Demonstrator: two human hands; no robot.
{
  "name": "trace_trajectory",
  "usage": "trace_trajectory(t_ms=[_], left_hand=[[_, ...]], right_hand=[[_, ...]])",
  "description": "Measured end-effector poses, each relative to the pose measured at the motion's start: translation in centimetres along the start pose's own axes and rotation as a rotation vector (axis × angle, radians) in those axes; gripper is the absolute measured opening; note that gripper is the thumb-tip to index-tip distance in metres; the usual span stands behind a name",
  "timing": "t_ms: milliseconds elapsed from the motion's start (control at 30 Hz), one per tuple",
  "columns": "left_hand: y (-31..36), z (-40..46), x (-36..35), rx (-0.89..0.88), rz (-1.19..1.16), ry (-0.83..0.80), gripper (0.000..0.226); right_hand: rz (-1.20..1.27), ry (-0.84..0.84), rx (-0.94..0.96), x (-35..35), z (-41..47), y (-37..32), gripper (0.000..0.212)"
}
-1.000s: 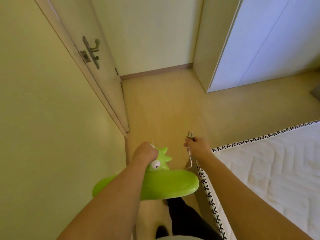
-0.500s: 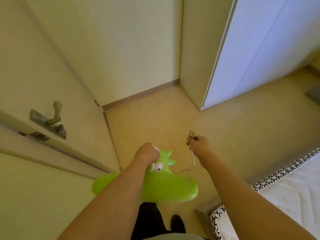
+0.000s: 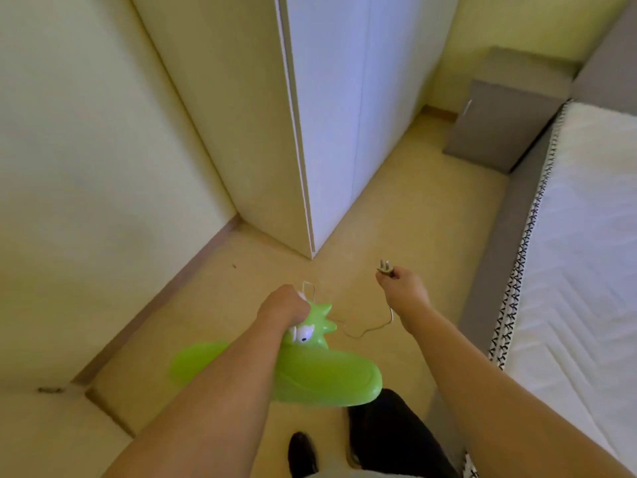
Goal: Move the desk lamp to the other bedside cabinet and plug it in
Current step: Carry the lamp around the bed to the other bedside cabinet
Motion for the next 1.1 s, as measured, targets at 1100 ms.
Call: trace_trajectory(t_ms=[1100], left_hand=[[70.9,48.2,23.6,-0.573,0.387,-0.086,0.048]], right_hand=[[0.385,0.686,-0.164,32.9,60.2,-27.8,0.021]])
Point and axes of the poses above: each hand's wrist, its own z-axis towards the middle knuckle, its own x-axis out of the back of the hand, y = z × x, the point moved 6 cm from there along z, towards the middle knuckle, and after that the axes turned 4 degrees about z, right-handed, at the moved point
